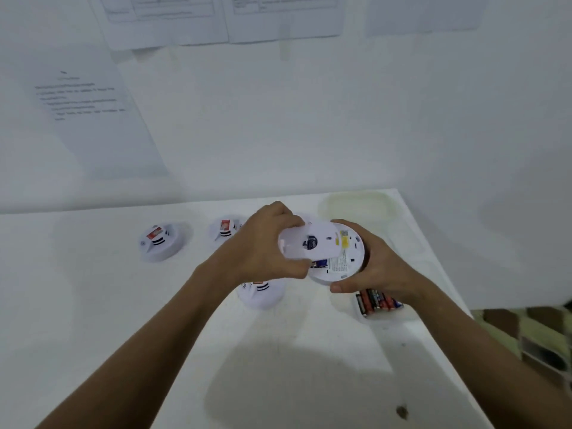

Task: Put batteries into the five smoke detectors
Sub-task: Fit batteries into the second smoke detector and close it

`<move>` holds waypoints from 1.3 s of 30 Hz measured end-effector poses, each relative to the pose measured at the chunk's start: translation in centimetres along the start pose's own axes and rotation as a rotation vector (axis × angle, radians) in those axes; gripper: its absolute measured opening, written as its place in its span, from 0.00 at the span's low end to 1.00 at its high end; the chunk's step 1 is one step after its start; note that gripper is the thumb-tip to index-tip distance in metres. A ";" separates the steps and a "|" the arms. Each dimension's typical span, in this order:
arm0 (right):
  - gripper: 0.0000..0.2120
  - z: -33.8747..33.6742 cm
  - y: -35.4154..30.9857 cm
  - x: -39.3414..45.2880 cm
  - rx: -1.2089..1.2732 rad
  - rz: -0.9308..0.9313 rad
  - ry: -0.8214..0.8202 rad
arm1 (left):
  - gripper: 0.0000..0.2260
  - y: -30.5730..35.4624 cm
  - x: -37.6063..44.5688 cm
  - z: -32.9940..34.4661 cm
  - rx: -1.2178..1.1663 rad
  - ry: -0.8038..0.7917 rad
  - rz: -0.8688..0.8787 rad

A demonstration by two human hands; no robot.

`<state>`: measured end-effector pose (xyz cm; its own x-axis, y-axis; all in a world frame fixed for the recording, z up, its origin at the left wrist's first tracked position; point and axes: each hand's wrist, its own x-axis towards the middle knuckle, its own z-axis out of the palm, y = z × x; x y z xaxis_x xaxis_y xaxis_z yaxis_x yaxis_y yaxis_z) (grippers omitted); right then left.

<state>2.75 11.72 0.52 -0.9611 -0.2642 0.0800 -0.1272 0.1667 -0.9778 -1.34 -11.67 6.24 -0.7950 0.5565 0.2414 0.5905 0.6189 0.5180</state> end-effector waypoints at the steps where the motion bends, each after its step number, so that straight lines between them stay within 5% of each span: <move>1: 0.44 -0.2 0.0 -0.2 -0.009 -0.003 0.005 | 0.33 0.7 0.4 0.3 -0.017 -0.041 0.024; 5: 0.45 -1.0 0.0 -0.8 -0.030 -0.008 0.011 | 0.34 2.3 1.5 1.4 -0.025 -0.173 0.055; 39: 0.44 -0.2 0.2 0.1 -0.046 -0.037 0.004 | 0.29 0.0 0.1 1.3 -0.160 -0.138 -0.084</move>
<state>2.53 11.92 0.37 -0.9564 -0.2674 0.1172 -0.1740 0.1998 -0.9643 -1.27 -10.89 5.24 -0.8076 0.5839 0.0829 0.4845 0.5768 0.6577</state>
